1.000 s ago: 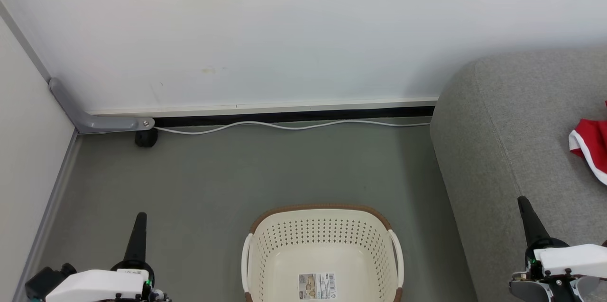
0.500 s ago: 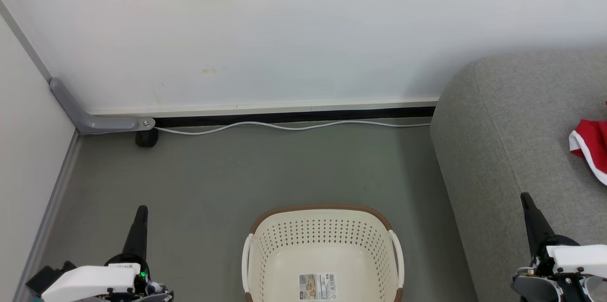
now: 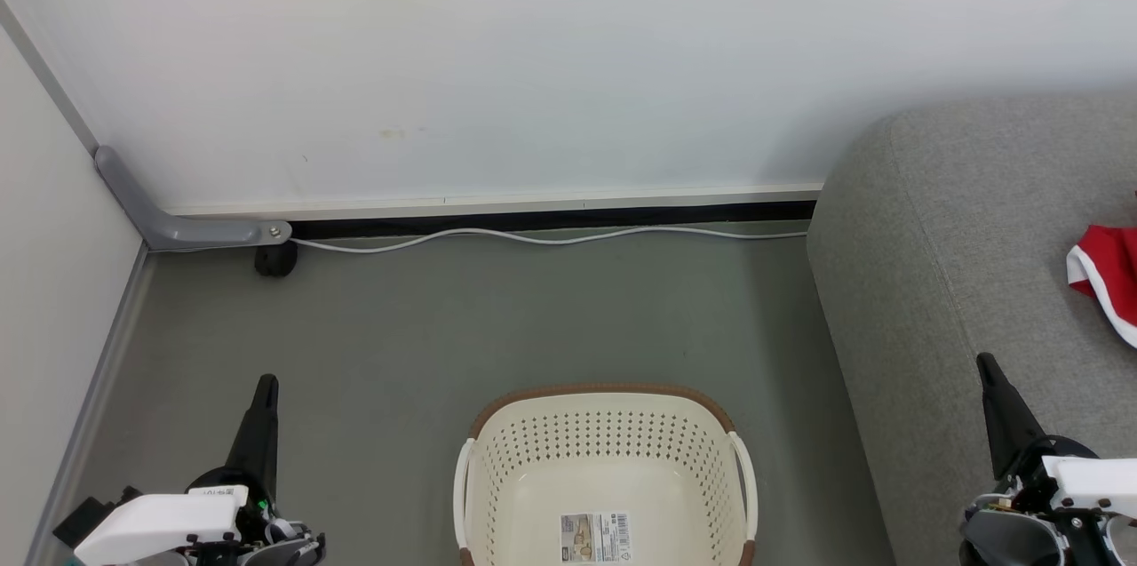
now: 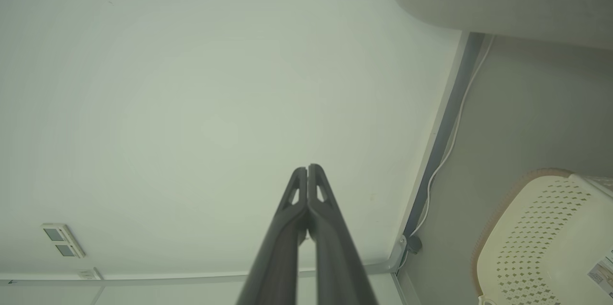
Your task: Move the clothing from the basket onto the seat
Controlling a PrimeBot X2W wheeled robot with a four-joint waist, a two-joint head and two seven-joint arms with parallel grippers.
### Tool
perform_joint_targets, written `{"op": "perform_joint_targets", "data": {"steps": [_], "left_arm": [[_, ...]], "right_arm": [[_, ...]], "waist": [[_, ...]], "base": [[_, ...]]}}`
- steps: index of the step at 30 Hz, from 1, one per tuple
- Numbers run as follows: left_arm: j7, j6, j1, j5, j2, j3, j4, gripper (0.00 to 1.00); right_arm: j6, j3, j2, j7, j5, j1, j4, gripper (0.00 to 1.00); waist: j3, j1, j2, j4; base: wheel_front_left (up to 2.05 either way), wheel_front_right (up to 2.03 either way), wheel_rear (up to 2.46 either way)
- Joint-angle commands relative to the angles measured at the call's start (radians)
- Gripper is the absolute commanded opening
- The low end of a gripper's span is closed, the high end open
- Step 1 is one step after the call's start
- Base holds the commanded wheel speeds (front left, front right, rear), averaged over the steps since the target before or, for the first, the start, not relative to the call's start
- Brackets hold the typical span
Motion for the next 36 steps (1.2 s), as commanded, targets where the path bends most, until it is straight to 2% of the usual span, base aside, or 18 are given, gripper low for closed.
{"op": "perform_joint_targets", "data": {"steps": [1, 36], "left_arm": [[0.007, -0.007, -0.058, -0.004, 0.019, 0.028, -0.029, 0.00], [0.007, -0.007, -0.058, -0.004, 0.019, 0.028, -0.029, 0.00]], "right_arm": [[0.004, 0.016, -0.009, 0.008, 0.011, -0.016, -0.033, 0.00], [0.004, 0.016, -0.009, 0.008, 0.011, -0.016, -0.033, 0.00]], "waist": [[0.000, 0.0000, 0.0000, 0.000], [0.000, 0.0000, 0.0000, 0.000]], "base": [[0.00, 0.00, 0.00], [0.00, 0.00, 0.00]]}}
